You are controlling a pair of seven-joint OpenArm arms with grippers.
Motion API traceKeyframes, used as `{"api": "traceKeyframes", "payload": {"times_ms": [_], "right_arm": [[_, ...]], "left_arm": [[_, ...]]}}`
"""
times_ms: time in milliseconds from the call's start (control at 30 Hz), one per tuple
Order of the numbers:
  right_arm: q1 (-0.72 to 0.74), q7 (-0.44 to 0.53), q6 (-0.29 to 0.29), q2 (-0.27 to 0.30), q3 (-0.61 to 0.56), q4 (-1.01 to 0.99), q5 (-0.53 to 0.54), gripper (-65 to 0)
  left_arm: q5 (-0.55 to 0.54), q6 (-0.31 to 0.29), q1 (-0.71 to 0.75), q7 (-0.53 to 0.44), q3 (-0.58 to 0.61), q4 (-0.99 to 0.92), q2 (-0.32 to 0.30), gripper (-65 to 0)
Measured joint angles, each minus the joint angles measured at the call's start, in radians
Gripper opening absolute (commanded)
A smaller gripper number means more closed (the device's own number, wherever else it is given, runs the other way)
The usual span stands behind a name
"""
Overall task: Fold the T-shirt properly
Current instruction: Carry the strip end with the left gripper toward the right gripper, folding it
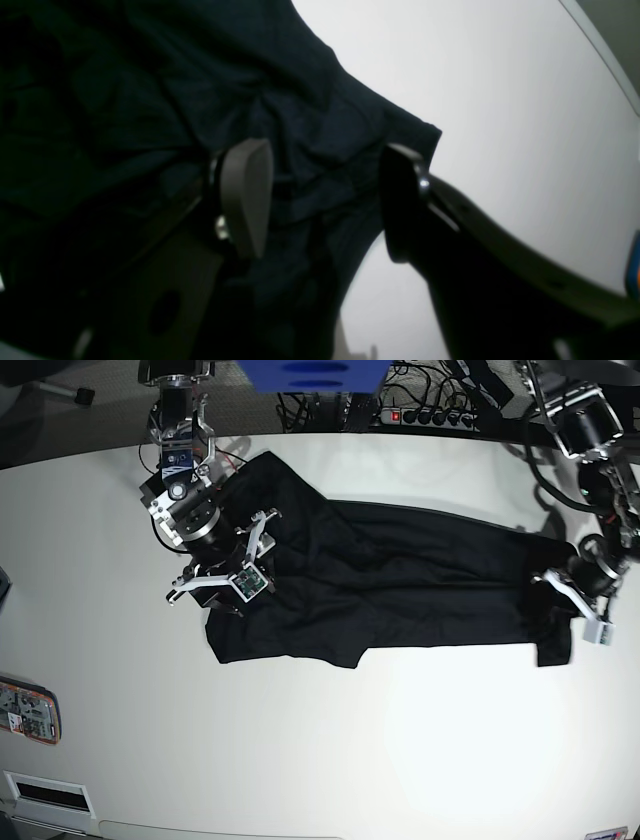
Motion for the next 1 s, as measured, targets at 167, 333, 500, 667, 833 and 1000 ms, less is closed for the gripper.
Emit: {"api": "traceKeyframes", "payload": {"times_ms": [167,333,500,667,833,1000], "right_arm": [[0.001,-0.001,0.0,0.0,0.0,0.0,-0.001,-32.5],[-0.002,0.0,0.0,0.0,0.0,0.0,-0.001,-32.5],[-0.002,-0.003,0.0,0.0,0.0,0.0,-0.001,-32.2],[-0.002,-0.003,0.0,0.0,0.0,0.0,-0.001,-32.0],[-0.002,-0.004,0.0,0.012,0.0,0.0,-0.001,-32.0],[-0.002,-0.004,0.0,0.014,0.0,0.0,0.0,-32.0]], "left_arm": [[0.02,0.011,-0.001,0.018,-0.003,0.026,0.119,-65.0],[0.052,0.01,-0.003,0.014,0.065,0.026,0.174,-65.0],[0.063,0.012,0.006,0.011,0.114,0.026,0.178,-57.3],[0.004,0.014,0.014,0.011,0.163,0.026,0.176,-38.4],[-0.047,0.008,0.013,0.013,0.24,0.026,0.18,-34.1],[-0.04,0.011,0.013,0.01,0.283,0.026,0.176,-34.1]]}}
